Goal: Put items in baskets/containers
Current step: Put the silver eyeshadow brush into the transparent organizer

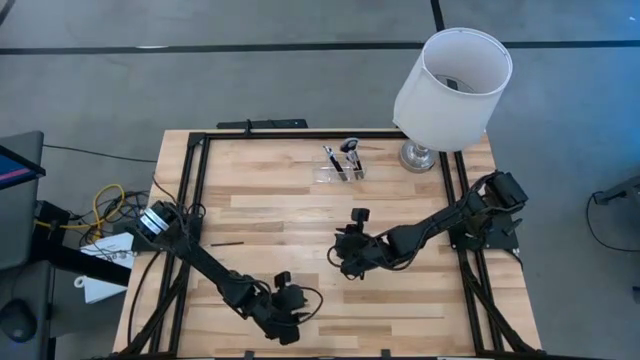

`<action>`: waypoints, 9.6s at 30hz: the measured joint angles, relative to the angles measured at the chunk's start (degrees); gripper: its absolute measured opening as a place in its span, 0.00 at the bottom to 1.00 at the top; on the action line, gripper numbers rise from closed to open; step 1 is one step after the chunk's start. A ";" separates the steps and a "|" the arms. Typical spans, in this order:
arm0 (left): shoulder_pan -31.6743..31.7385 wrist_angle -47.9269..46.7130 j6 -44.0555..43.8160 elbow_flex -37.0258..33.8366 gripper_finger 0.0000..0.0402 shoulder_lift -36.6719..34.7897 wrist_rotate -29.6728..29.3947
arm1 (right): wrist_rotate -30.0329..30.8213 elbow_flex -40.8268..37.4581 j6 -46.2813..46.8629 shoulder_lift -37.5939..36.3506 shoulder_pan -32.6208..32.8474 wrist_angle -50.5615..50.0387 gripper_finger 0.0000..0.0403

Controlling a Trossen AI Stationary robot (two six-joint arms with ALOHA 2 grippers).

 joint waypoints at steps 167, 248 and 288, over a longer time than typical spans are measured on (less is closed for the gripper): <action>27.54 0.53 33.03 -11.74 0.42 -21.92 16.94 | -15.51 -37.60 -7.38 -21.00 0.93 55.33 0.09; 28.91 63.72 44.35 -36.76 0.04 -28.37 25.11 | -16.60 -37.60 -2.03 -13.60 2.19 69.17 0.03; 26.86 72.00 41.03 -40.16 0.03 -27.48 26.61 | -32.64 -11.87 -13.48 6.80 -7.45 87.11 0.50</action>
